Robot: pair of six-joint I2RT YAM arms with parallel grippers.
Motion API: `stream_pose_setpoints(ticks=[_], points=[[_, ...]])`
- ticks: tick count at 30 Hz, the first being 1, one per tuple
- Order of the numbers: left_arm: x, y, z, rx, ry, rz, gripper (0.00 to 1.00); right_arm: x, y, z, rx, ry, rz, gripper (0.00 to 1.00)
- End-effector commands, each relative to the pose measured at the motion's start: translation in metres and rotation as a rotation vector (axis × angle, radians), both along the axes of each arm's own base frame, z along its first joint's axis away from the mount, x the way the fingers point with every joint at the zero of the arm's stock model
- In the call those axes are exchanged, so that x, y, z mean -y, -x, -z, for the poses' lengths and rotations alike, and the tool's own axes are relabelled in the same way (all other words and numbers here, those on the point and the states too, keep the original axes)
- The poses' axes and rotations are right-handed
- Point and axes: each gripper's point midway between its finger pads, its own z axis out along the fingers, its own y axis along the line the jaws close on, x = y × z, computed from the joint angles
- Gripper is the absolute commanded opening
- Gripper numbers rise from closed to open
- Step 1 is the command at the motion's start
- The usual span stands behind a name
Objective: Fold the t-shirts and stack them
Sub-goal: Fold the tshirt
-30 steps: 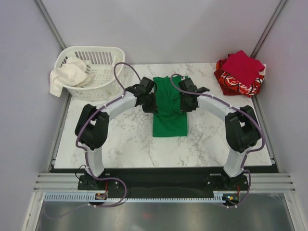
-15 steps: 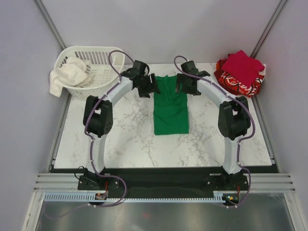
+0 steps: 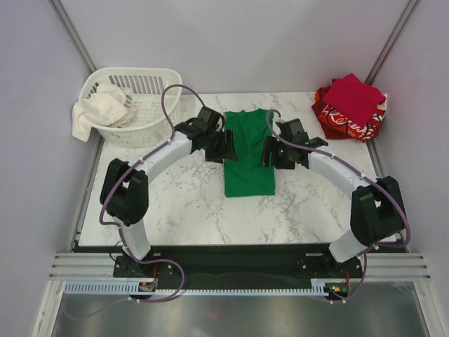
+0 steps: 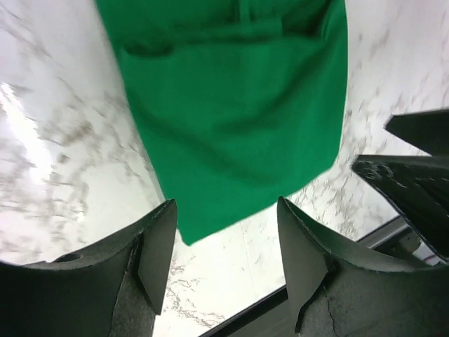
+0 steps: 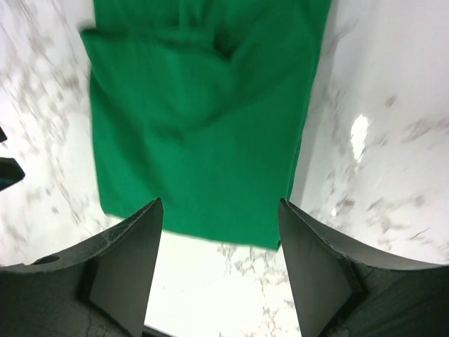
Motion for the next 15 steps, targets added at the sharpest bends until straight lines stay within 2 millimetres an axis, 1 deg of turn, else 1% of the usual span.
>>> stream_pose_setpoints(ticks=[1,2,3,4,5,6,7,8,9,11,15], points=[[0.011,0.035,0.012,-0.028,0.062,0.035,0.66,-0.014,0.026,0.016,-0.038,-0.107,-0.062,0.74],[0.011,0.042,0.009,-0.020,0.076,0.036,0.66,-0.008,0.030,0.016,-0.027,-0.084,-0.046,0.74],[0.003,0.057,0.027,-0.056,0.057,0.028,0.66,-0.001,0.041,0.030,-0.052,-0.062,-0.050,0.73],[0.000,0.062,0.032,-0.069,0.057,0.008,0.67,0.001,0.045,0.034,-0.052,-0.061,-0.049,0.72],[0.000,0.062,0.027,-0.040,0.083,0.000,0.67,0.002,0.049,0.037,-0.051,-0.061,-0.053,0.72],[-0.007,0.074,0.042,-0.078,0.071,-0.020,0.68,0.004,0.058,0.049,-0.074,-0.063,-0.054,0.71],[-0.009,0.078,0.046,-0.081,0.075,-0.025,0.68,0.003,0.062,0.054,-0.084,-0.074,-0.059,0.70],[-0.009,0.079,0.044,-0.069,0.089,-0.030,0.68,0.002,0.066,0.058,-0.094,-0.085,-0.059,0.70],[-0.013,0.085,0.053,-0.089,0.081,-0.039,0.68,0.002,0.073,0.065,-0.115,-0.097,-0.062,0.70],[-0.015,0.089,0.057,-0.092,0.078,-0.043,0.68,0.000,0.073,0.071,-0.118,-0.108,-0.057,0.69],[-0.020,0.094,0.061,-0.090,0.074,-0.059,0.67,0.006,0.075,0.083,-0.131,-0.075,-0.048,0.67]])
